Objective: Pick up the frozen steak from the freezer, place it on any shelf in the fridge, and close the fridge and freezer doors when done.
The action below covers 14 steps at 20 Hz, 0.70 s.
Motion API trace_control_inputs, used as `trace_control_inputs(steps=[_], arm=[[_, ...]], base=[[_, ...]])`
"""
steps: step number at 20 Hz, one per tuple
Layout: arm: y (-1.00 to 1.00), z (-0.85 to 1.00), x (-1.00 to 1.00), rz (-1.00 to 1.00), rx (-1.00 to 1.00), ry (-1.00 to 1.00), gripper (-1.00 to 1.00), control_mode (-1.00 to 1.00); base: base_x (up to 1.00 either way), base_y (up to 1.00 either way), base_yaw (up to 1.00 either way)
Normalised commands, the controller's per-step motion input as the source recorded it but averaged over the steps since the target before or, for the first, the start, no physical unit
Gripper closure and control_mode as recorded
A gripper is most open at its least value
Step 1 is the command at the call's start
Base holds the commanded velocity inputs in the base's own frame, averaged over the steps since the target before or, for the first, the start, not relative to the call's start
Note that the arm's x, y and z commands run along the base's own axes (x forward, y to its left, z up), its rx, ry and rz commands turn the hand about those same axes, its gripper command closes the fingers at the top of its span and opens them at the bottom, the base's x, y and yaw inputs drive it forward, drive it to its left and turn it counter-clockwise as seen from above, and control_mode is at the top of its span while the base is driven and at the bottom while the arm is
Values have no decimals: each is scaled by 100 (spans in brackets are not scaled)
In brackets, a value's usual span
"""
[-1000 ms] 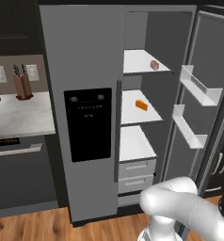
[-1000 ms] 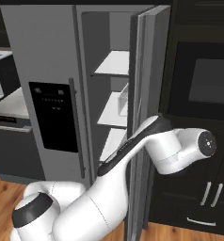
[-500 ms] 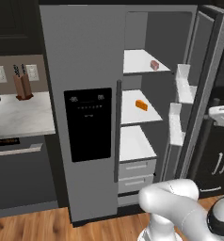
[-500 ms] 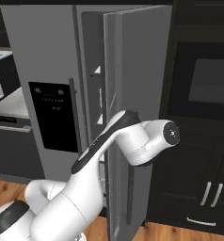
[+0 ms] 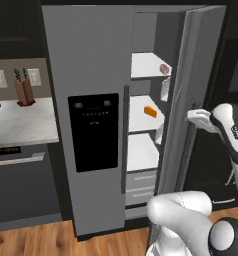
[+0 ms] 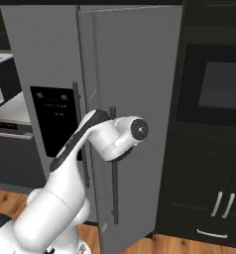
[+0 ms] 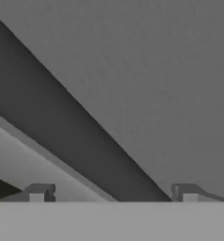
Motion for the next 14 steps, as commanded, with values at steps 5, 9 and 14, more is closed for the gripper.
trace_control_inputs(steps=[5,9,14], arm=[[90,5,70,0,1,-6,-100,-100],[64,6,79,0,0,-3,-100,-100],[31,4,91,-1,0,0,-100,-100]], base=[[0,0,0],[0,0,0],[0,0,0]])
